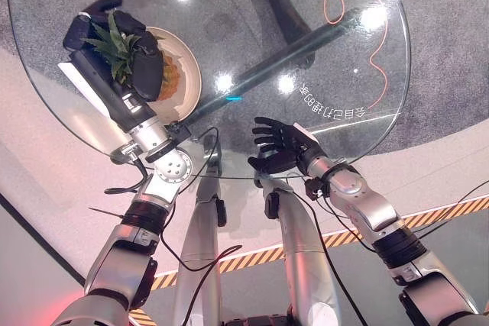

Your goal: Pick up the fruit to the plate

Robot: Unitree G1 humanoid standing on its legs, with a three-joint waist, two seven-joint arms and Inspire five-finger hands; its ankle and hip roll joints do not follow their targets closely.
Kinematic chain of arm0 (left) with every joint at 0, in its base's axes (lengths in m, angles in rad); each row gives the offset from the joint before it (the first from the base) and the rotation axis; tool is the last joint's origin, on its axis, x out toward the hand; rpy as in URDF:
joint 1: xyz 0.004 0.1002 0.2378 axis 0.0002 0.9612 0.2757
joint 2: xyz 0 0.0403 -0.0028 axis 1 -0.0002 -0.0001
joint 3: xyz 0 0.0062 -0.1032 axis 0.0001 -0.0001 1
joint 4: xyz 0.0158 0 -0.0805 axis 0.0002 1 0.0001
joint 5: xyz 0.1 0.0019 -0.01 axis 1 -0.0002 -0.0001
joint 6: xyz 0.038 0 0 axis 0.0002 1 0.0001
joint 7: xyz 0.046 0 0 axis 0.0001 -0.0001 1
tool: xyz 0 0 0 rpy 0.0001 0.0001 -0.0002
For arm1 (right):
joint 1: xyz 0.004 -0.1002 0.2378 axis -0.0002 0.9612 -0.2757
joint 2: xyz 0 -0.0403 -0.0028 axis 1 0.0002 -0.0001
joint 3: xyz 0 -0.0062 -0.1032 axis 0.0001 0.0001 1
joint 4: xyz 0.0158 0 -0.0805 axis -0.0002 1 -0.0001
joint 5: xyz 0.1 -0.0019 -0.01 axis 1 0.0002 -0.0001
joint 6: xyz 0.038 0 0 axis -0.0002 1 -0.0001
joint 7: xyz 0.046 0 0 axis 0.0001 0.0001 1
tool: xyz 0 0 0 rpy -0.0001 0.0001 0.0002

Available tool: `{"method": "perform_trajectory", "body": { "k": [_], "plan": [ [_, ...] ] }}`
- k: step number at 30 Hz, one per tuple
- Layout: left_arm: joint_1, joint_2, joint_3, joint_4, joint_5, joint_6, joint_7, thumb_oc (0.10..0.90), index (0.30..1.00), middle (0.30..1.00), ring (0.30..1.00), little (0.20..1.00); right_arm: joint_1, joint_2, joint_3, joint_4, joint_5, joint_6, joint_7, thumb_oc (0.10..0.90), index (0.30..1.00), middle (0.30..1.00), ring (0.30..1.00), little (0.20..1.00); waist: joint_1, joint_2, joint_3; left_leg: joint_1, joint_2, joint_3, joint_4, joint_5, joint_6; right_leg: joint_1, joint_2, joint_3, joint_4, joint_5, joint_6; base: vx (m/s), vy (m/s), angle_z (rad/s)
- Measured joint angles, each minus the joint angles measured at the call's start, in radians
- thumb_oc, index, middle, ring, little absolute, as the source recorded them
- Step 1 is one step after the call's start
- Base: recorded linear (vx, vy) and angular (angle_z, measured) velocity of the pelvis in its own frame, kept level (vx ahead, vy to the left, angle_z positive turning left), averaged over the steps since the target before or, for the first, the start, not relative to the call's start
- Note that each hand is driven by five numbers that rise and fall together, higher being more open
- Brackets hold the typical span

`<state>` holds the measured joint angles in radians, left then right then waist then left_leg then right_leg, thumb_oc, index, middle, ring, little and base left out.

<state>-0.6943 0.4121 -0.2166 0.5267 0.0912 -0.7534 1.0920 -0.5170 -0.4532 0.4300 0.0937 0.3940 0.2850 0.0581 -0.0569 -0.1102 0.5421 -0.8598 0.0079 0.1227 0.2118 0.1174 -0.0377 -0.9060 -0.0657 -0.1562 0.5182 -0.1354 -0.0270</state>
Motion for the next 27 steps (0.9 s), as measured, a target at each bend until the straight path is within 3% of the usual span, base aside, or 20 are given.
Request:
{"method": "perform_trajectory", "body": {
  "k": [27],
  "plan": [
    [0.083, -0.001, -0.003, 0.005, -0.101, 0.001, -0.101, 0.800, 0.900, 0.900, 0.900, 0.900, 0.031, 0.026, 0.001, 0.014, -0.001, -0.011, 0.012, 0.800, 0.900, 0.900, 0.900, 0.900, 0.004, 0.001, 0.000, 0.040, 0.001, 0.003, -0.009, 0.001, -0.002, 0.033, 0.000, 0.002, -0.003, 0.000, 0.000, 0.00, -0.006, 0.00]
  ]
}}
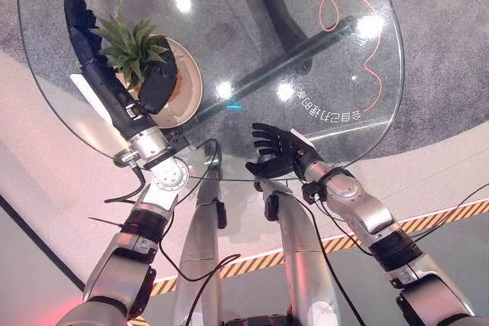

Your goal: Pick up the fruit to the plate

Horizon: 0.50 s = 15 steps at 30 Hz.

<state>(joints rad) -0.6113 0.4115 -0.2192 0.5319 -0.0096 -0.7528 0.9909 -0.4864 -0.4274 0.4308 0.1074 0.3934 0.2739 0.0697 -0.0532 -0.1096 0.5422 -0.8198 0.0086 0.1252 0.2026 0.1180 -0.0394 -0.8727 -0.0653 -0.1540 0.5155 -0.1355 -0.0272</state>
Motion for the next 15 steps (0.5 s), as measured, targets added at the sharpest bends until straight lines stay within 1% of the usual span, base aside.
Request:
{"method": "perform_trajectory", "body": {
  "k": [6, 9, 15],
  "plan": [
    [0.040, -0.004, 0.001, 0.000, -0.020, 0.000, -0.011, 0.800, 0.900, 0.900, 0.900, 0.900, 0.020, 0.004, 0.000, 0.001, -0.002, -0.010, 0.006, 0.800, 0.900, 0.900, 0.900, 0.900, 0.010, 0.004, 0.000, 0.023, 0.001, 0.000, -0.011, 0.007, 0.003, 0.021, 0.001, -0.001, -0.006, 0.000, -0.001, -0.01, -0.039, 0.00],
    [0.062, -0.012, 0.001, 0.000, -0.055, 0.000, -0.031, 0.800, 0.900, 0.900, 0.900, 0.900, 0.044, 0.003, -0.002, 0.002, -0.003, -0.011, 0.008, 0.800, 0.900, 0.900, 0.900, 0.900, 0.023, 0.013, 0.000, 0.048, 0.001, -0.001, -0.020, 0.006, 0.002, 0.045, 0.002, -0.002, -0.013, 0.000, -0.001, -0.01, -0.049, 0.01],
    [0.116, -0.012, 0.006, 0.000, -0.098, 0.000, -0.084, 0.800, 0.900, 0.900, 0.900, 0.900, 0.081, 0.003, -0.011, 0.002, -0.010, -0.021, 0.019, 0.800, 0.900, 0.900, 0.900, 0.900, 0.033, 0.019, 0.001, 0.077, 0.000, -0.002, -0.031, 0.008, -0.001, 0.068, 0.001, -0.003, -0.012, -0.002, -0.001, -0.01, -0.058, 0.01]
  ]
}}
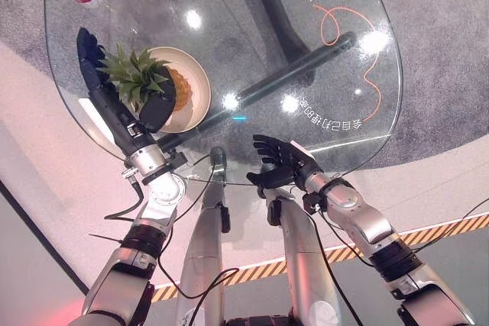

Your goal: Pick up the fruit to the plate

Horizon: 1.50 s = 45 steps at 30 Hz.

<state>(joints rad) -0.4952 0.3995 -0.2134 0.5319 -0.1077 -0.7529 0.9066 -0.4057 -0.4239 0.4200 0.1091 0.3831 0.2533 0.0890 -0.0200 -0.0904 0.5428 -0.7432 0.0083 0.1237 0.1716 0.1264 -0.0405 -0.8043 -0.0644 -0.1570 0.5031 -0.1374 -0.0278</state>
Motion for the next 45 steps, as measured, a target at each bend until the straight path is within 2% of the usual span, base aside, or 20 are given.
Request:
{"method": "perform_trajectory", "body": {
  "k": [11, 23, 28, 40, 45],
  "plan": [
    [0.096, -0.031, 0.046, -0.003, -0.141, 0.000, -0.120, 0.800, 0.900, 0.900, 0.900, 0.900, 0.054, -0.002, -0.028, 0.001, -0.011, -0.025, 0.018, 0.800, 0.900, 0.900, 0.900, 0.900, 0.017, 0.011, 0.000, 0.047, 0.000, -0.007, -0.014, 0.001, 0.000, 0.047, 0.000, -0.008, -0.003, -0.007, -0.003, 0.01, -0.044, 0.02],
    [0.121, -0.030, 0.047, -0.003, -0.195, 0.001, -0.261, 0.800, 0.900, 0.900, 0.900, 0.900, 0.065, -0.002, -0.032, 0.001, -0.010, -0.026, 0.019, 0.800, 0.900, 0.900, 0.900, 0.900, 0.018, 0.015, 0.001, 0.066, 0.000, -0.004, -0.013, 0.001, 0.000, 0.062, -0.001, -0.006, 0.001, -0.008, -0.005, 0.00, -0.002, 0.00],
    [0.154, -0.030, 0.045, -0.011, -0.232, 0.022, -0.333, 0.800, 0.900, 0.900, 0.900, 0.900, 0.083, -0.002, -0.049, 0.001, -0.010, -0.029, 0.025, 0.800, 0.900, 0.900, 0.900, 0.900, 0.017, 0.018, 0.001, 0.084, 0.000, 0.003, -0.014, -0.002, 0.005, 0.072, -0.002, 0.002, 0.002, -0.011, -0.008, 0.01, -0.015, -0.02],
    [0.195, -0.029, 0.029, -0.063, -0.262, 0.057, -0.411, 0.800, 0.900, 0.900, 0.900, 0.900, 0.112, 0.000, -0.066, 0.003, -0.010, -0.039, 0.026, 0.800, 0.900, 0.900, 0.900, 0.900, 0.022, 0.025, 0.001, 0.095, 0.009, 0.016, -0.010, 0.000, 0.004, 0.068, 0.006, 0.007, 0.021, -0.027, -0.019, 0.02, -0.007, -0.02],
    [0.216, -0.030, 0.029, -0.086, -0.308, 0.070, -0.442, 0.800, 0.900, 0.900, 0.900, 0.900, 0.124, 0.003, -0.066, 0.001, -0.010, -0.052, 0.027, 0.800, 0.900, 0.900, 0.900, 0.900, 0.020, 0.039, 0.001, 0.106, 0.018, 0.030, 0.003, -0.011, 0.000, 0.077, 0.015, 0.024, 0.024, -0.027, -0.022, -0.02, -0.027, -0.09]
  ]
}}
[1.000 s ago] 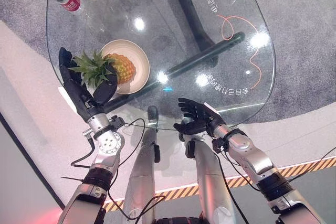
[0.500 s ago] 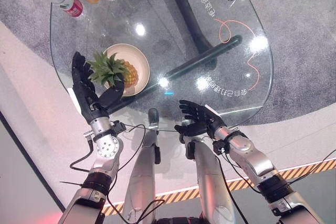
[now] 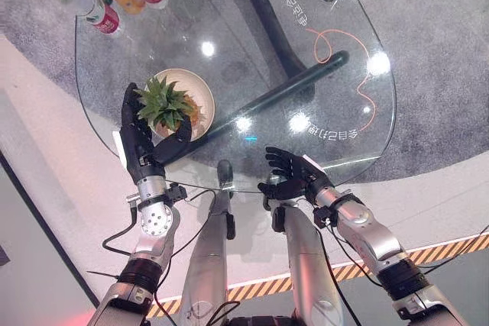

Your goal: Pick up the fruit to the plate

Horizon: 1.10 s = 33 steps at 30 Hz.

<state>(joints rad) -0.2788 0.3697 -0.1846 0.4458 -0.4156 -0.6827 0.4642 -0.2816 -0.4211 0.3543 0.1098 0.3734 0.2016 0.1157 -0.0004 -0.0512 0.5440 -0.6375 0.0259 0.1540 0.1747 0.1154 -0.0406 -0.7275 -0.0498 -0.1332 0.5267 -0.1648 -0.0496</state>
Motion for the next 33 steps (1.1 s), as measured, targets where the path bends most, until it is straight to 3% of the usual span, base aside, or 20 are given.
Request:
{"method": "perform_trajectory", "body": {
  "k": [17, 33],
  "plan": [
    [0.099, -0.029, 0.005, 0.000, -0.161, 0.068, -0.114, 0.800, 0.900, 0.900, 0.900, 0.900, 0.059, 0.001, -0.009, 0.001, 0.000, -0.037, 0.020, 0.800, 0.900, 0.900, 0.900, 0.900, 0.010, 0.017, 0.000, 0.089, 0.004, -0.001, -0.005, -0.012, 0.005, 0.087, 0.003, -0.007, -0.001, -0.011, -0.005, 0.01, -0.045, 0.00],
    [0.201, -0.056, 0.008, 0.012, -0.236, 0.162, -0.177, 0.800, 0.900, 0.900, 0.900, 0.900, 0.154, 0.018, -0.039, 0.002, -0.002, -0.066, 0.038, 0.800, 0.900, 0.900, 0.900, 0.900, 0.028, 0.041, -0.001, 0.249, 0.015, -0.004, -0.059, -0.016, 0.003, 0.263, 0.007, -0.043, -0.061, -0.022, -0.014, 0.00, -0.046, 0.05]
  ]
}}
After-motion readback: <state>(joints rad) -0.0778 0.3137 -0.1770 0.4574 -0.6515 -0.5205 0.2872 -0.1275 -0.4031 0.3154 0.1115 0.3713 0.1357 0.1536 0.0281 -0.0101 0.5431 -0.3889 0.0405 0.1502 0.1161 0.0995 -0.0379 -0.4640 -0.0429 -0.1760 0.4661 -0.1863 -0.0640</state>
